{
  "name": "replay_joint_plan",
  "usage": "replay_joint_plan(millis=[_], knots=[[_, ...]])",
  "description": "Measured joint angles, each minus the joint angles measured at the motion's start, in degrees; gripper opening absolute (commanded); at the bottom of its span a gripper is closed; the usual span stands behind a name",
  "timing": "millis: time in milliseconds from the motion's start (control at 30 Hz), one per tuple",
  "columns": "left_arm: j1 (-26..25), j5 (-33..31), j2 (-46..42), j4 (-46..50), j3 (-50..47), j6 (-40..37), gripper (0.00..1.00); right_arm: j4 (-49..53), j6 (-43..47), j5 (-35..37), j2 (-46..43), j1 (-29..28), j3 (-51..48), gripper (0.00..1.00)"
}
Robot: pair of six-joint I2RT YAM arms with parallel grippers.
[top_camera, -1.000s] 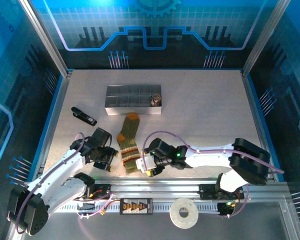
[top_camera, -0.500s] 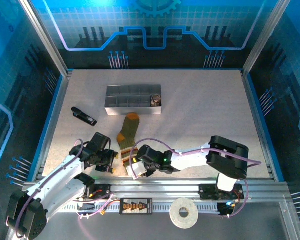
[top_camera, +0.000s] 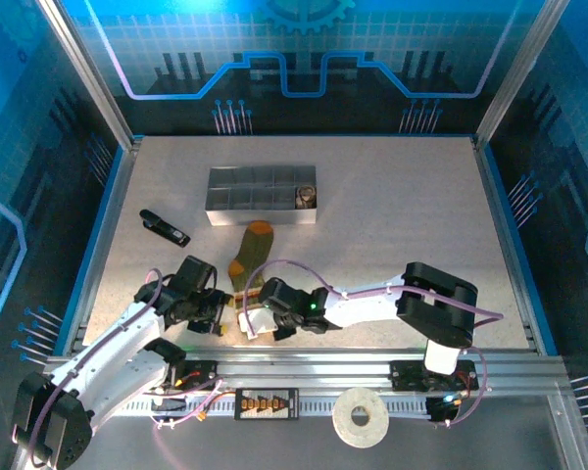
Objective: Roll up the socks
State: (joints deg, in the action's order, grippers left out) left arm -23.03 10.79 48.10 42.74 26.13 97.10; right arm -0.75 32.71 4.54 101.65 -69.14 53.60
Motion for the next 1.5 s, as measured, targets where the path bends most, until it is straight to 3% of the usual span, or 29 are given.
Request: replay_joint_plan(millis=[200, 433, 767, 1133, 1500], knots=[[0.3, -0.5, -1.2, 1.0, 0.4, -1.3, 0.51, 6.0, -7.5, -8.9, 1.1, 4.5, 6.2, 0.00], [0.8, -1.6, -6.2, 2.2, 0.4, -1.2, 0.50, 14.6, -14.7, -19.0, 9.4, 8.1, 14.0, 0.00], [0.8, -1.7, -8.6, 1.6, 0.3, -1.4, 0.35, 21.6, -23.8, -27.9, 15.0, 12.2, 21.7, 0.00], [0.8, 0.9, -6.5, -6.9, -2.9, 0.7, 0.33, 29.0, -29.1, -34.2, 21.2, 14.8, 30.6, 0.00], [0.7, -0.7, -1.8, -15.8, -5.8, 4.9, 0.32, 30.3, -30.8, -35.5, 21.7, 15.2, 31.3, 0.00]])
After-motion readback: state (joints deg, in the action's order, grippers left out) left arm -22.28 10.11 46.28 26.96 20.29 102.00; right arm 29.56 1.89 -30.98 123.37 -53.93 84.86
